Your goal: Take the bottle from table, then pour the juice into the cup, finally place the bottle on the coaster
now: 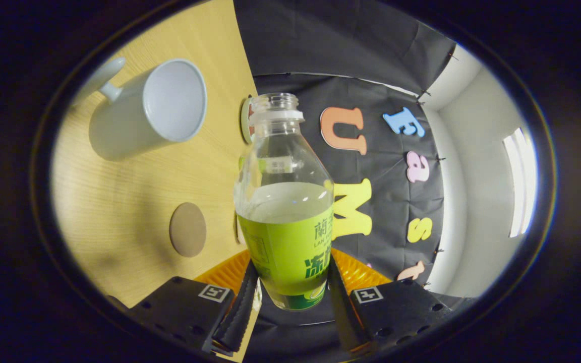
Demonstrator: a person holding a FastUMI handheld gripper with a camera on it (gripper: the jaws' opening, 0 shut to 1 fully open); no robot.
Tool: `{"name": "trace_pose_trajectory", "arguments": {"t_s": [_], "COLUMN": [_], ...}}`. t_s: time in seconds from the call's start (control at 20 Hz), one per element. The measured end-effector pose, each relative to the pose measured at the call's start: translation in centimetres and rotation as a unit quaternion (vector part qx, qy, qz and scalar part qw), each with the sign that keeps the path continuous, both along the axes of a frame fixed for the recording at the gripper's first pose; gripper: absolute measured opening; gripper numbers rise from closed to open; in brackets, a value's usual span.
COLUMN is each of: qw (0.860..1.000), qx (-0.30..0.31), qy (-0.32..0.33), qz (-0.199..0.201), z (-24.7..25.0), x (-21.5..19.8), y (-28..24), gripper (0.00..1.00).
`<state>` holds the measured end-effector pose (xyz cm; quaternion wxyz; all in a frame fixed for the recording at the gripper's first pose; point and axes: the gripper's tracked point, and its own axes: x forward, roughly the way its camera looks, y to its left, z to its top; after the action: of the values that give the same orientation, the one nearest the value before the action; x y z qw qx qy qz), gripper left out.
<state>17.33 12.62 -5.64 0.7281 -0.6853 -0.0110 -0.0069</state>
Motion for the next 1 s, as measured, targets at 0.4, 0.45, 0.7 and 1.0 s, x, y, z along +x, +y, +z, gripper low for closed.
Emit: {"name": "trace_pose_trajectory", "arguments": {"t_s": [0.4, 0.45, 0.7, 1.0], "qw": [0.998, 0.997, 0.996, 0.995], "qx": [-0.062, -0.068, -0.082, -0.091], "qy": [-0.02, -0.022, -0.028, -0.034], "qz": [0.01, 0.012, 0.013, 0.013], "z": [0.9, 1.0, 1.4, 2.3], "x": [-0.2, -0.1, -0.1, -0.4], "y": [0.5, 0.8, 1.1, 1.0], "gripper": [0.75, 0.75, 0.74, 0.74]}}
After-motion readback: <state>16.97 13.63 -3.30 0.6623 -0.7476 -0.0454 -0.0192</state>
